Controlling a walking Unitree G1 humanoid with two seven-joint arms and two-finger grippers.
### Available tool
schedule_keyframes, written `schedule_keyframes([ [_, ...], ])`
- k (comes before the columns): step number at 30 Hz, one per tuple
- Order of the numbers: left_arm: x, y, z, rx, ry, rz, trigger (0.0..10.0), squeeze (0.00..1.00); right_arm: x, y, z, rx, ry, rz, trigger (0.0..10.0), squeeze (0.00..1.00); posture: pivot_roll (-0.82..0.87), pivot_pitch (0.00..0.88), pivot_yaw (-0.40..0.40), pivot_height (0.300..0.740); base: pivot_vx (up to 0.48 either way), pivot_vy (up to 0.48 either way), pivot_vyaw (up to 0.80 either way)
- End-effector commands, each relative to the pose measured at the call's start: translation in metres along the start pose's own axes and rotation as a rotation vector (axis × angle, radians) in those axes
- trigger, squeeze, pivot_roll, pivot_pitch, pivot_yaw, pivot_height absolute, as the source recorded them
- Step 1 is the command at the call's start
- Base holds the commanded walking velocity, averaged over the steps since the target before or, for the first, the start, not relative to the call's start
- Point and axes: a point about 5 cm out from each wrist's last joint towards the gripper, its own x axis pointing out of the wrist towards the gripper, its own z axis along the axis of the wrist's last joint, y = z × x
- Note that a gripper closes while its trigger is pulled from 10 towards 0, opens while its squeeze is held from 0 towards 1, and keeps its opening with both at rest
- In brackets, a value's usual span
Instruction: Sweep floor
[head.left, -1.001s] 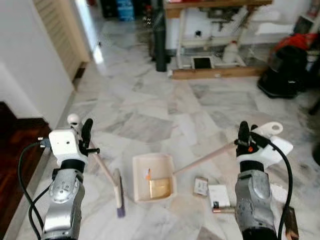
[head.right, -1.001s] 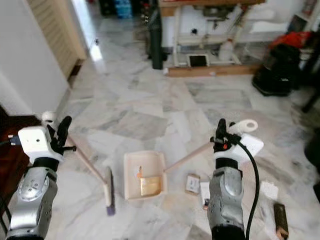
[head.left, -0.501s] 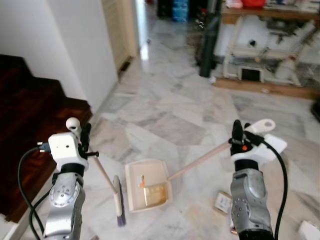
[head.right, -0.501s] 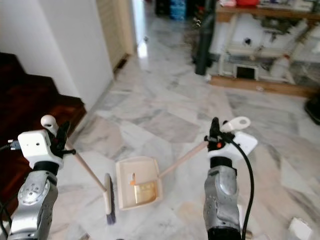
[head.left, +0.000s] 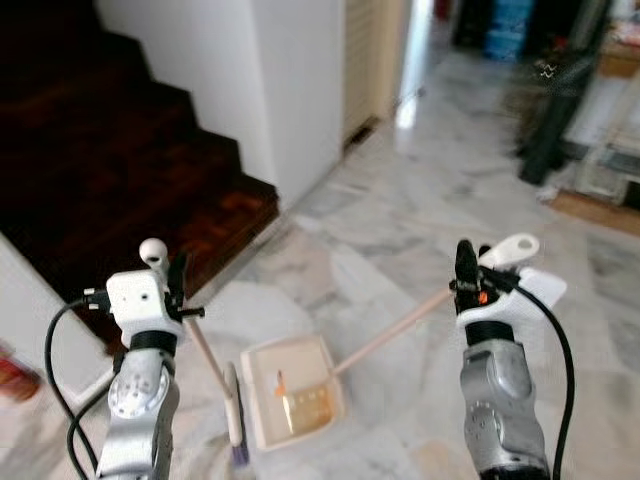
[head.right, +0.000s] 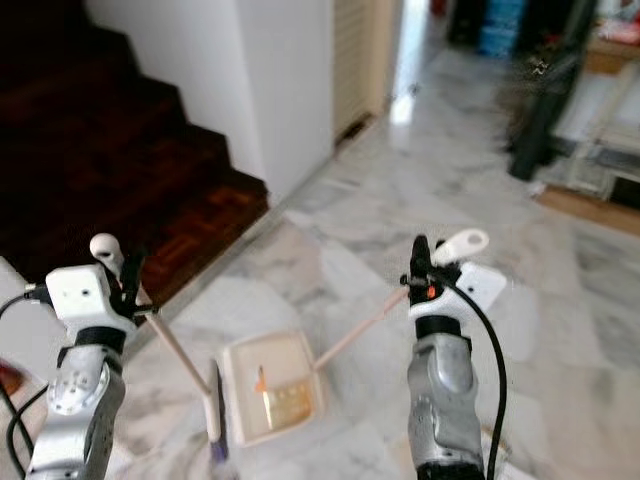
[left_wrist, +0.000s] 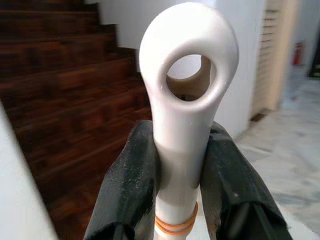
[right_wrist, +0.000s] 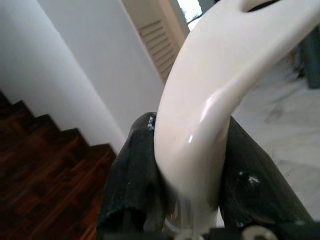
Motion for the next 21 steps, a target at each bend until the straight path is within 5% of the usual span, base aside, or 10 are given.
schedule_keyframes([
  [1, 0.0028, 0.0011, 0.0132, 0.009, -0.059, 0.008, 10.0, 0.00, 0.0046, 0.0104, 0.0133, 0.015, -0.062, 0.031, 10.0, 0.00, -0.01, 0.000, 0.040, 0.740, 0.000, 0.000, 0.80],
  [15, 0.0055, -0.0017, 0.0213, 0.064, -0.080, 0.018, 10.0, 0.00, 0.0053, 0.0100, 0.0152, 0.023, -0.052, 0.019, 10.0, 0.00, 0.00, 0.000, 0.044, 0.740, 0.000, 0.000, 0.80],
  [21, 0.0049, -0.0007, 0.0228, 0.069, -0.079, 0.033, 10.0, 0.00, 0.0082, 0.0101, 0.0147, 0.049, -0.037, 0.004, 10.0, 0.00, 0.01, 0.000, 0.039, 0.740, 0.000, 0.000, 0.00],
])
